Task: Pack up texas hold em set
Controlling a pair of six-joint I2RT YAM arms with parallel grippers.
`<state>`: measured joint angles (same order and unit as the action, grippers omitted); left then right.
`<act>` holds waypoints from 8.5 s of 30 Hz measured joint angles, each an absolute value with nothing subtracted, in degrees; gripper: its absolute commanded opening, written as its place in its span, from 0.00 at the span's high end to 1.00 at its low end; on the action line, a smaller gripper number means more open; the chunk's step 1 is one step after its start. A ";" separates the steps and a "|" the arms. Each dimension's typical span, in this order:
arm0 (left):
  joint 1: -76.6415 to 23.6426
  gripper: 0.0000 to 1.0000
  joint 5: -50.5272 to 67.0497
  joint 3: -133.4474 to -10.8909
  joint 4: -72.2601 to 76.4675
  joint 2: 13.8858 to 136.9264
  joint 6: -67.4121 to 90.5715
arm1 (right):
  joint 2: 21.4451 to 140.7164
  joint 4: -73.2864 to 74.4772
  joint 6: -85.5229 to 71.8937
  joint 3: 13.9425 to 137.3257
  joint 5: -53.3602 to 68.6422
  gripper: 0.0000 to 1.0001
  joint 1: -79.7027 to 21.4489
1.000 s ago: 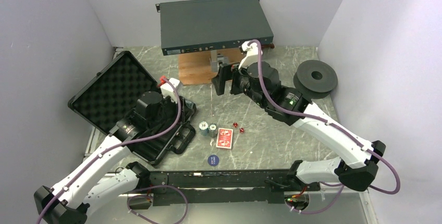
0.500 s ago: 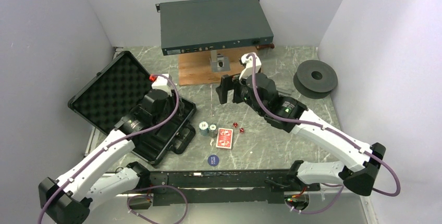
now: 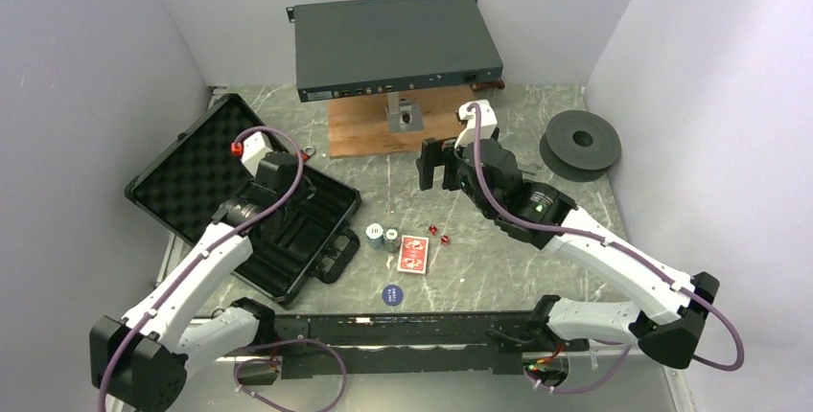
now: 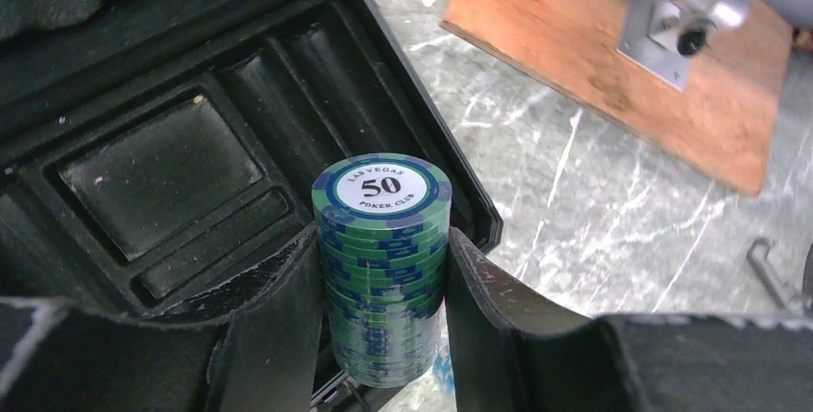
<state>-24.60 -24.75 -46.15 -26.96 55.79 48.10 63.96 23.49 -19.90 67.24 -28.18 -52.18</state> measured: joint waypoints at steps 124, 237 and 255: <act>-7.84 0.00 -12.73 -48.12 -27.35 44.49 38.83 | 63.37 33.56 -23.22 67.85 -19.05 0.00 -52.05; -7.79 0.18 15.75 -42.39 -40.12 30.83 16.97 | 87.83 -20.80 13.17 37.04 19.62 0.68 -49.58; -7.79 0.38 16.71 -42.39 -40.12 30.85 16.78 | 88.05 -13.76 14.26 40.47 21.54 1.00 -49.54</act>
<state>-7.79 16.71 -42.39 -40.12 30.85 16.78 88.05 -13.76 14.26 40.47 21.54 -49.54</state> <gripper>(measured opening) 0.641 0.457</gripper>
